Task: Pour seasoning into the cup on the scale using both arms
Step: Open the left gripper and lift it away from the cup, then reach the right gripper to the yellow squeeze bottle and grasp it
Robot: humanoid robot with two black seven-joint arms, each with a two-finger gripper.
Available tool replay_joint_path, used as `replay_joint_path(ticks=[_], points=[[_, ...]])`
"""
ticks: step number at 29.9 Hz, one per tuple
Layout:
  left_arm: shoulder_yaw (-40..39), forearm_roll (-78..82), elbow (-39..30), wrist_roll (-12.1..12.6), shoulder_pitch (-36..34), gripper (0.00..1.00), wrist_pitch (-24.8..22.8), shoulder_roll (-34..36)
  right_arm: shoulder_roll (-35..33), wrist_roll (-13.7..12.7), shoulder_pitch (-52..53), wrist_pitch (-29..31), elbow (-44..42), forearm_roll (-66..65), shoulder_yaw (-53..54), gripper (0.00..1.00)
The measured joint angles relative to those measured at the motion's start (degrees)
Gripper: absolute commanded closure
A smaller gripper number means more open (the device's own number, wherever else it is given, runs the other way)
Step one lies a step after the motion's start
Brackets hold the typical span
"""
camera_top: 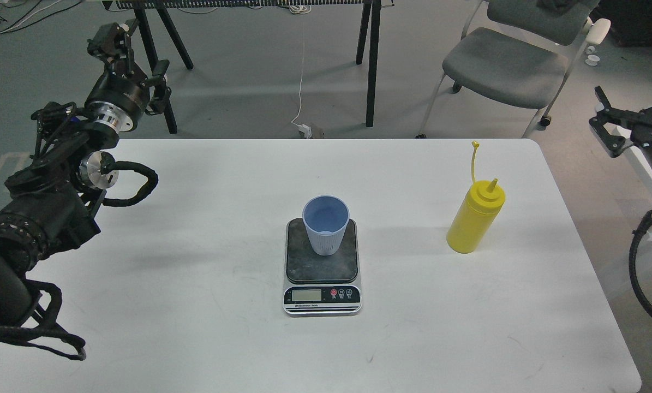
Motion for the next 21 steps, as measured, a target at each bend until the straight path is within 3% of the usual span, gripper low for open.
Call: replay_joint_path(ticks=[4,8,12,21], points=[[0.05,-0.05,0.07,0.00,0.14,0.13,-0.05,0.53,-2.39,0.12,-8.31,0.00,4.48,2.73,-0.05,0.00],[0.12,-0.06,0.13,0.00,0.33,0.11,-0.34,0.65,-1.59,1.87,-13.54,0.00,7.84,3.50,-0.25,0.00],[0.15,-0.06,0.99,0.00,1.07,0.11,-0.48,0.68,3.62,3.44,-15.80,0.00,8.73,2.36,-0.47,0.00],[0.16,0.02,1.31,-0.01,1.93,0.11,-0.53,1.59,14.05,3.76,-17.03,0.00,7.94,-3.39,-0.33,0.01]])
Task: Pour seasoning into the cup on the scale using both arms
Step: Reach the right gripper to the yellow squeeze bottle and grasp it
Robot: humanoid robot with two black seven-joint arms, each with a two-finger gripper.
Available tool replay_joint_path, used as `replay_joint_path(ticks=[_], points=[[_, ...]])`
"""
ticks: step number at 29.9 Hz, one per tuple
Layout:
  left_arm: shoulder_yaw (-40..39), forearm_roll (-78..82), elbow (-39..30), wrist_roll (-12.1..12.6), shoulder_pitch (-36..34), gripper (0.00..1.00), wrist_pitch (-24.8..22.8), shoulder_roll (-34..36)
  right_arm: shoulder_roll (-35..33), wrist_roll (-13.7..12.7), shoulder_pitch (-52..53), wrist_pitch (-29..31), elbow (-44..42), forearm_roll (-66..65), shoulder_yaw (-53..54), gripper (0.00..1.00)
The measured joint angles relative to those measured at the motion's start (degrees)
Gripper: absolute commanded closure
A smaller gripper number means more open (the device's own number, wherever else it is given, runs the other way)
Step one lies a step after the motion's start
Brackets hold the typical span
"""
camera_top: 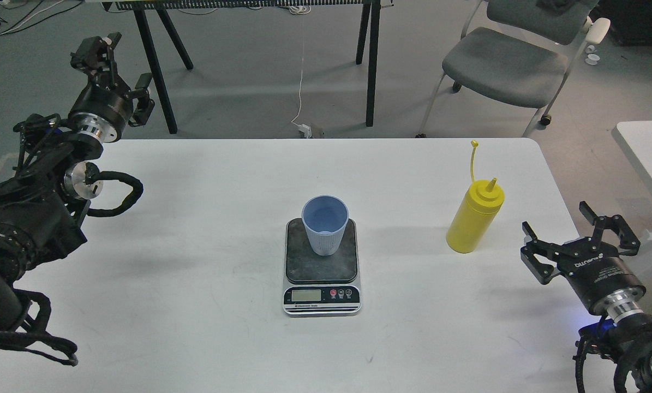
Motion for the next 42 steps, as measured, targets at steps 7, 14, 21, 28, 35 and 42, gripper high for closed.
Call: replay_joint_path(ticks=[7,14,21,28,35,42], points=[[-0.14,-0.04,-0.10,0.00,-0.06,0.11,0.00,0.40,5.41,0.54,-1.20,0.00,-1.89,-7.21,0.75,0.00],[-0.11,-0.07,-0.10,0.00,-0.60,0.11,0.03,0.54,9.11,0.67,-1.28,0.00,-4.76,-10.92,2.67,0.00],[-0.09,-0.06,-0.10,0.00,-0.47,0.11,0.04,1.00,10.61,0.59,-1.16,0.00,-7.65,-11.21,3.58,0.00],[-0.02,0.06,-0.27,0.00,-0.40,0.11,0.06,3.03,14.29,0.46,-0.98,0.00,-11.60,-11.21,4.27,0.00],[0.13,0.11,-0.28,0.00,-0.39,0.11,0.03,4.05,20.23,0.51,-0.91,0.00,-13.16,-11.21,4.66,0.00],[0.19,0.12,-0.28,0.00,-0.34,0.11,0.04,4.12,23.90,0.60,-0.77,0.00,-14.71,-11.12,5.39,0.00]])
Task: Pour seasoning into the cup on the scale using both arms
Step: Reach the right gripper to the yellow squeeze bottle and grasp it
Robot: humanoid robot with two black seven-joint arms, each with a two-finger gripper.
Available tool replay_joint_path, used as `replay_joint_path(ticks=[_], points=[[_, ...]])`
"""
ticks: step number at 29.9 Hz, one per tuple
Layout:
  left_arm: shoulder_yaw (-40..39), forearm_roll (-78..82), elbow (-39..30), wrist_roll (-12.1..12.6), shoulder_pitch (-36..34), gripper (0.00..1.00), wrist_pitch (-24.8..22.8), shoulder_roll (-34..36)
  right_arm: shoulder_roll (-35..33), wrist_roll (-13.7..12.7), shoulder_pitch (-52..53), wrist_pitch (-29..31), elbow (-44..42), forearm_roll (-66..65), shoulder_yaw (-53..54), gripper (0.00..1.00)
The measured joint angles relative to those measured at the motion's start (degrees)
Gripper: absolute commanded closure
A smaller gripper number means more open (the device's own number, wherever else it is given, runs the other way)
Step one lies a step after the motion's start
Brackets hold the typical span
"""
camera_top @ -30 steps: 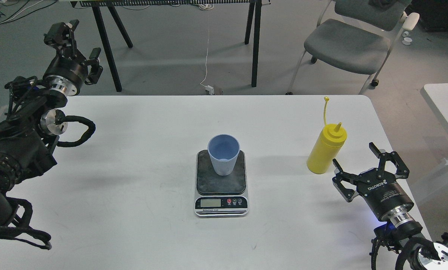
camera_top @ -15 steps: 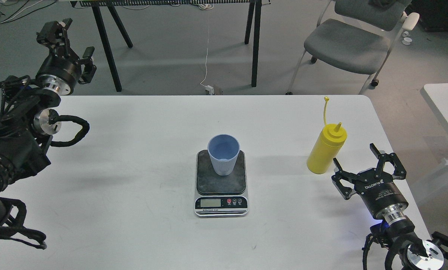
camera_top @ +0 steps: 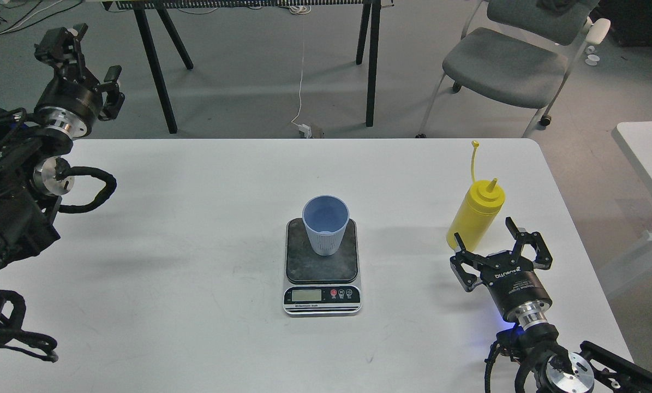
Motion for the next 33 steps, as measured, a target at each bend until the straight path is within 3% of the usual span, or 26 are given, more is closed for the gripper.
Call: replay_joint_path(ticks=[21,33], points=[[0.34,0.28,0.01,0.00,-0.52,0.11,0.50,-0.45,4.71,-0.02,1.63,0.00,-7.69,-0.20,2.48,0.00],[0.43,0.44,0.01,0.00,-0.53,0.11,0.52,-0.36,9.12,-0.18,9.27,0.00,-16.91,-0.96,1.78,0.02]])
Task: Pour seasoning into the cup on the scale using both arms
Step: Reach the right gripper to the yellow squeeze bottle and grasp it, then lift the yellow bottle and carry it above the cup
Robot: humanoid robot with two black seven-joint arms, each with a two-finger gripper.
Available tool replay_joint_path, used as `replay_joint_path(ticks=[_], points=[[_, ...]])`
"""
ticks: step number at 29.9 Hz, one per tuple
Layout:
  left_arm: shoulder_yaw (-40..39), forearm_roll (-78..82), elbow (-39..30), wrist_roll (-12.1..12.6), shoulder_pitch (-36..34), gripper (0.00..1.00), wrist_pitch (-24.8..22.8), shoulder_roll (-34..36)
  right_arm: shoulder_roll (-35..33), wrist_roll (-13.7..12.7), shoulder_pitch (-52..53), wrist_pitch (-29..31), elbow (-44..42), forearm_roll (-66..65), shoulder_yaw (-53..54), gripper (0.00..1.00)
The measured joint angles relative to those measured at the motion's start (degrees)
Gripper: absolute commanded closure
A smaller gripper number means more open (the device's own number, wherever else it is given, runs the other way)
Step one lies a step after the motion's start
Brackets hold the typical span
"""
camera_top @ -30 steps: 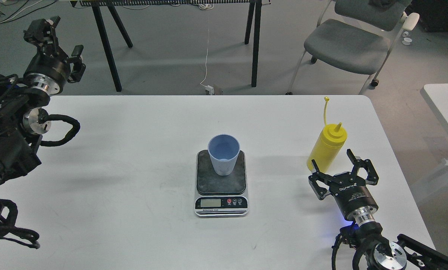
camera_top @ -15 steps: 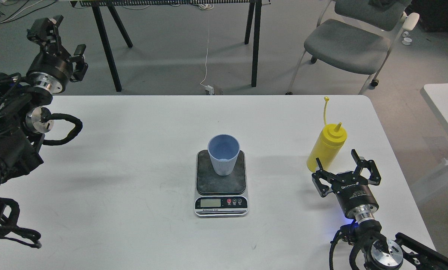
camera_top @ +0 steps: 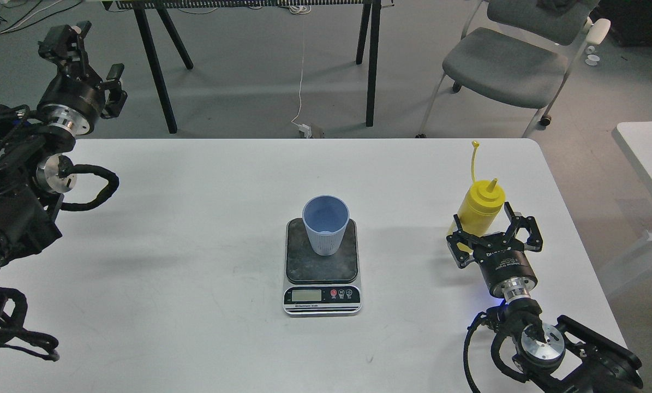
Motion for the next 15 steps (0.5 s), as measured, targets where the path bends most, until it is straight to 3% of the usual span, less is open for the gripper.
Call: replay_joint_path(ticks=[1,5,11,15], points=[[0.00,-0.01,0.00,0.00,-0.05,0.11,0.01,-0.02,0.28,-0.01,0.66,0.00,-0.67,0.00,-0.17,0.05],[-0.01,-0.02,0.00,0.00,-0.13,0.11,0.00,-0.07,0.84,-0.21,1.61,0.00,-1.58,-0.10,-0.59,0.54],[-0.01,-0.02,0.00,0.00,-0.13,0.11,-0.04,0.06,2.39,0.15,1.84,0.00,-1.89,-3.22,-0.66,0.65],[-0.01,-0.02,0.00,0.00,-0.13,0.11,-0.07,0.06,2.91,0.25,1.76,0.00,-1.93,-4.21,-0.58,0.66]])
